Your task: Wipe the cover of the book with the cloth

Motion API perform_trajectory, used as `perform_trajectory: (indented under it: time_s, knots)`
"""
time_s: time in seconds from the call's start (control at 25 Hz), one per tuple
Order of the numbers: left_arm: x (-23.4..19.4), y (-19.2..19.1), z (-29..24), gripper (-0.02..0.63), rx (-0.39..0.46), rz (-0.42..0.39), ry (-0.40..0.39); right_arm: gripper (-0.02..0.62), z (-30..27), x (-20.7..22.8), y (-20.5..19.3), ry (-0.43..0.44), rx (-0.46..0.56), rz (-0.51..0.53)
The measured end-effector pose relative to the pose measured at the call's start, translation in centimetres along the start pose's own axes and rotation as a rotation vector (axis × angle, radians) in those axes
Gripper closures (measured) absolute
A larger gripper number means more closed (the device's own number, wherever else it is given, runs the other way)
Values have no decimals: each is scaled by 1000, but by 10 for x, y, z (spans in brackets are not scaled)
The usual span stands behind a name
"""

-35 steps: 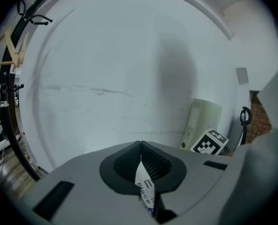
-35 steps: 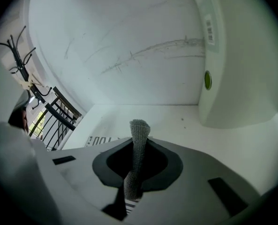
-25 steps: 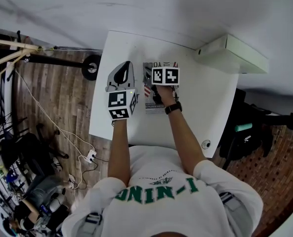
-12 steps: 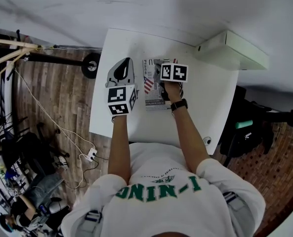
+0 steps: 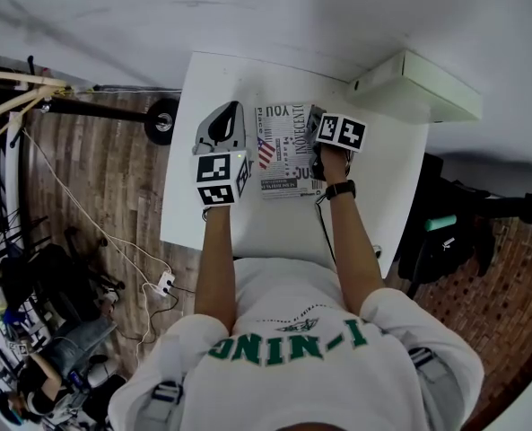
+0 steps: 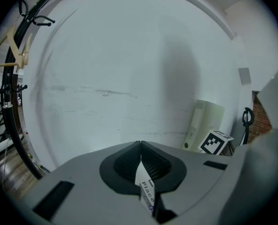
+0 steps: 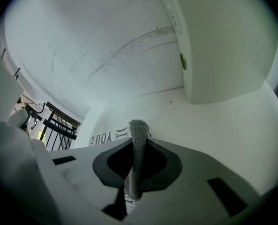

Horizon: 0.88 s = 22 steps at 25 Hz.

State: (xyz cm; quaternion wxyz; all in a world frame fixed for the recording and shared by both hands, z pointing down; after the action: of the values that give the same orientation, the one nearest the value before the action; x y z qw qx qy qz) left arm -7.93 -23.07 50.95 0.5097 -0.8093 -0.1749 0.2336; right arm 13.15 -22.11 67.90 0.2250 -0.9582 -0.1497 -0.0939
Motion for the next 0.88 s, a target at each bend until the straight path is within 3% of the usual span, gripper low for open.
perform_trajectory:
  time_s: [0.08,0.28,0.4,0.6,0.88]
  knots:
    - [-3,0,3,594,1,3,7,563,-1,-10,-4,19,-17,8]
    - [-8,3,8,594,-1,0,21,561,5,-87,-30,209,-51,69]
    - [-7,11,9,594,14,-10,23,561,2,-127,-49,280,-103,99]
    - [-6,11,11,594,11,-13,23,561,-13,-147,-72,283,-185,136]
    - [-7,12,9,594,20,6,18,563,-9,-107,-61,241,-154,129]
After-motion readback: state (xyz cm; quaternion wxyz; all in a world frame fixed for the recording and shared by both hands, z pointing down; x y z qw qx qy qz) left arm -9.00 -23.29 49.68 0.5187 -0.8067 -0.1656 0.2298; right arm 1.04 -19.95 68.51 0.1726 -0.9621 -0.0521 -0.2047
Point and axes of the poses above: the fingertips, and each gripper's own axes: z backward along the fingers, x to its right, y out of its top, the point moved 1 cm from there along z, backward along the fingers, and after that the axes turned 10 degrees about -y, right-handed, at the moved point
